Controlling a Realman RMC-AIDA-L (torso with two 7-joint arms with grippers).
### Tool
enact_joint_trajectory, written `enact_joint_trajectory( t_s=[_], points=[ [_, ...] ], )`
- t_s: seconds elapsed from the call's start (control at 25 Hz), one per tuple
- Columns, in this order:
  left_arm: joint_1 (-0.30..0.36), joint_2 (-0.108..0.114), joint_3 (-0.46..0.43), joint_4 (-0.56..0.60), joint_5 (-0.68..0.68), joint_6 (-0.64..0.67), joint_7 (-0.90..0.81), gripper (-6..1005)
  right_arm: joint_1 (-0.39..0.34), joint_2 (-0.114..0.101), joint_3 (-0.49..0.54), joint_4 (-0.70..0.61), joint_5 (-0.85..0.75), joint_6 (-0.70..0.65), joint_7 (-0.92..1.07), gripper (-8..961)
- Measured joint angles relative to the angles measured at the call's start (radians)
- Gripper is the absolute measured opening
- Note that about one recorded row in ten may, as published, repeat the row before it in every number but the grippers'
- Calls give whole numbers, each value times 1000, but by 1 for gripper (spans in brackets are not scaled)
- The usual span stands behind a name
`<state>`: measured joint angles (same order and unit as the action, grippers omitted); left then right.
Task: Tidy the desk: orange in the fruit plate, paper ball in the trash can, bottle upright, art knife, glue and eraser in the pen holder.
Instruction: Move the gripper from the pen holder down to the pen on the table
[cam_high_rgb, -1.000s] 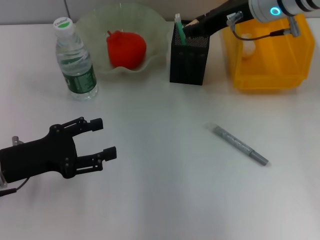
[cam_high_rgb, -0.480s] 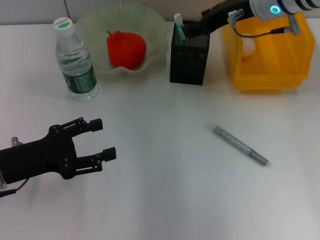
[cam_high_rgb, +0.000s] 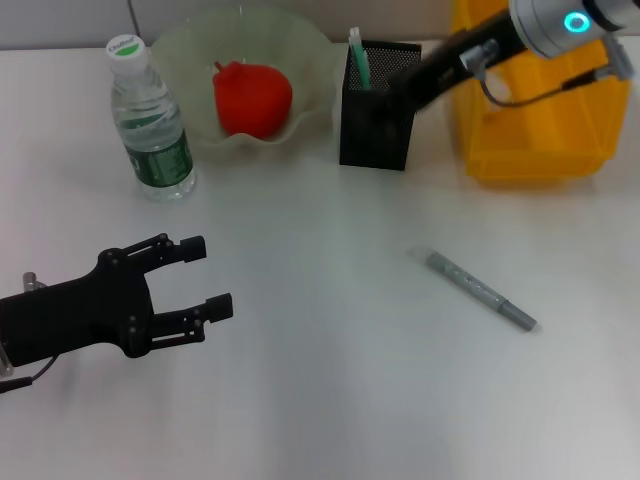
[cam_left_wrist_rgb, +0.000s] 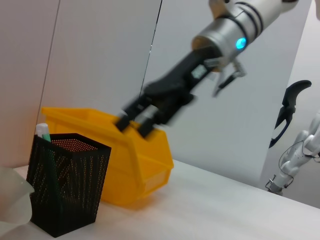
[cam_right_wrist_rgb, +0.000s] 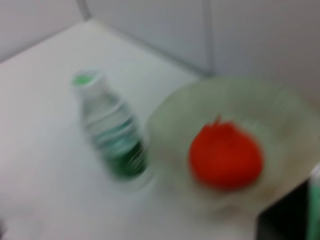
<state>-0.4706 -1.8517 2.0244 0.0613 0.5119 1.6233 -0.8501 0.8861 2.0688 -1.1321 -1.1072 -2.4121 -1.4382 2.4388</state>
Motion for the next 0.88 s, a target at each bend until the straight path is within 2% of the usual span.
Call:
enact_joint_trajectory(
  t_s=[0.12,0.28,0.56,0.88],
  points=[
    [0,0,0,-2,0,0,0,850,28,-1,-5,-13,-85,-128,57,746],
    [3,0,0,-1,0,0,2,850,47,7,-32,25,-185,-179,105,741],
    [0,0,0,-1,0,0,3,850,52,10,-147,186,-233,-112,118,730],
    [-1,-1,0,-1,0,-1,0,850,39,12,-208,237,-234,-60,113,718]
  ],
)
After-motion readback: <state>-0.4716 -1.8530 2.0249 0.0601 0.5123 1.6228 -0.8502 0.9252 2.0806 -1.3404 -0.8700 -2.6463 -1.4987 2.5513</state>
